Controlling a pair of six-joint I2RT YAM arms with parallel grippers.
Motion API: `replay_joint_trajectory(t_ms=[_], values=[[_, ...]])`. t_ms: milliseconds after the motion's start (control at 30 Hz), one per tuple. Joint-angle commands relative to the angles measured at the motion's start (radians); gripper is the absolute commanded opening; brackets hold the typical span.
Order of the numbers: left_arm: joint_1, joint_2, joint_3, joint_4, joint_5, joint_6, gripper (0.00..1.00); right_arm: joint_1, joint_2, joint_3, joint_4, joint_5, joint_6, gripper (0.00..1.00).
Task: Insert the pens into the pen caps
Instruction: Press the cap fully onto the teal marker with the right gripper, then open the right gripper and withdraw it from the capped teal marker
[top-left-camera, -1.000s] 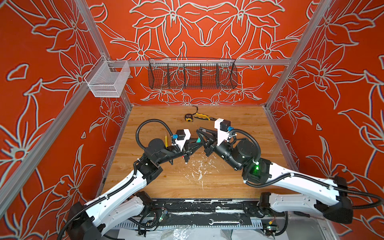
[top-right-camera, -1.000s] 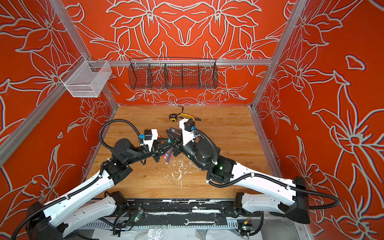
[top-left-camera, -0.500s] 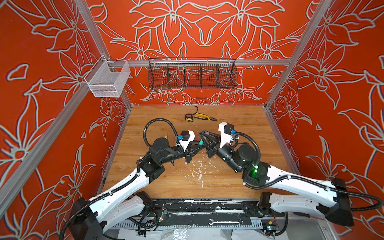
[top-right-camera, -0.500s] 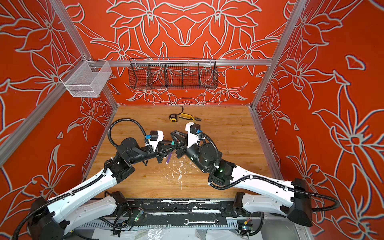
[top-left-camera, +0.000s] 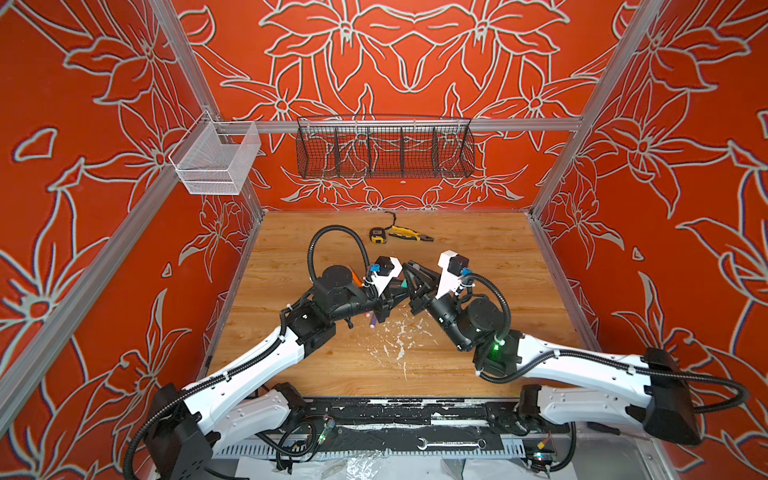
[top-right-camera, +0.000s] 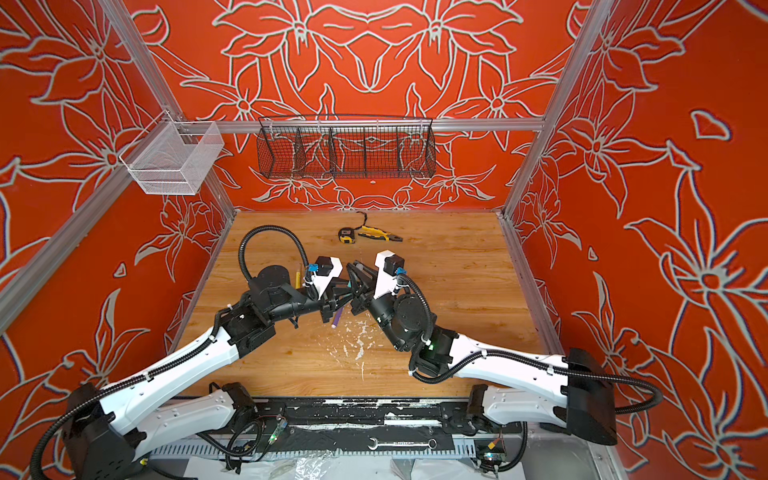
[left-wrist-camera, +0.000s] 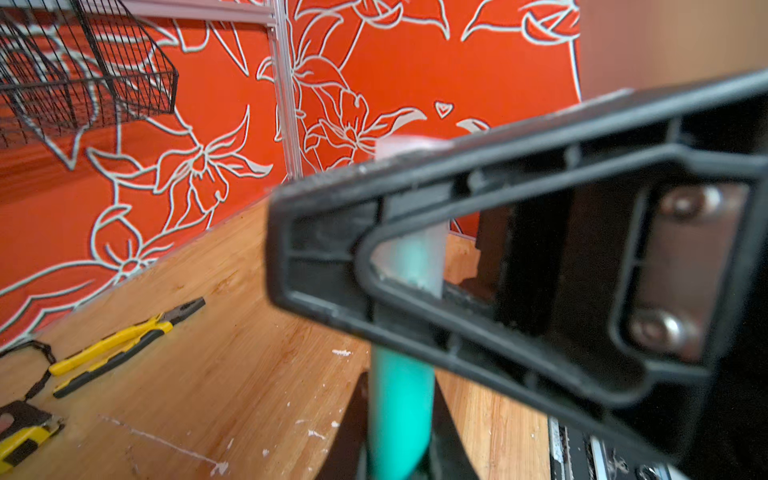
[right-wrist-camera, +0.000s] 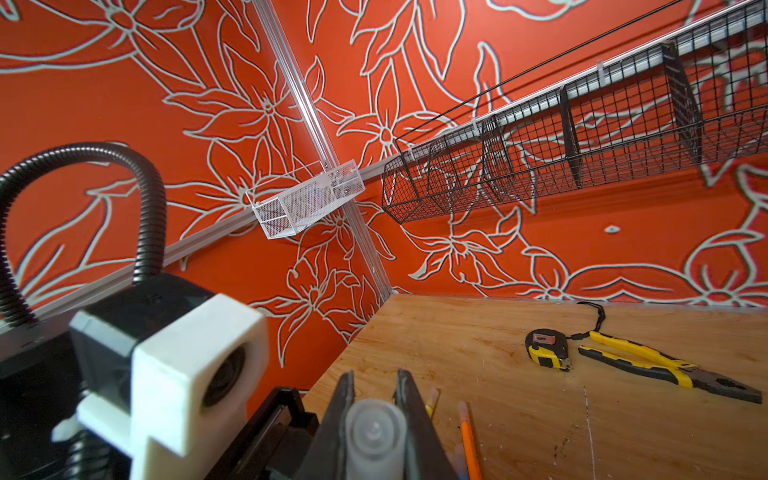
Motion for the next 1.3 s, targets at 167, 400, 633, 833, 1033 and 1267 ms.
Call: replay_joint_trajectory(t_ms=[167,400,633,833,1033,1267], values=[[0.115,-0.022,0.165,0.348,-0.339,-0.195,0.00,0.164,0.098,-0.218,0.049,-0.530,0.085,0.00],[0.203,-0.001,0.170,0.394,-0.287,-0.299,0.00,0.192,0.076,-0.291,0.213,-0.701,0.026,0.00],[0.273,-0.004,0.132,0.465,-0.202,-0.381,0.00,0.194,0.008,-0.311,0.143,-0.629,-0.008,0.00],[0.266,-0.045,0.060,0.400,-0.100,-0.318,0.00,0.193,-0.147,-0.237,-0.170,-0.376,-0.054,0.09],[0.250,-0.108,-0.067,0.181,-0.085,-0.298,0.00,0.192,-0.326,-0.189,-0.443,-0.081,-0.100,0.59],[0.199,-0.061,-0.181,-0.059,-0.215,-0.496,0.00,0.136,-0.539,-0.202,-0.698,0.361,-0.207,0.86]])
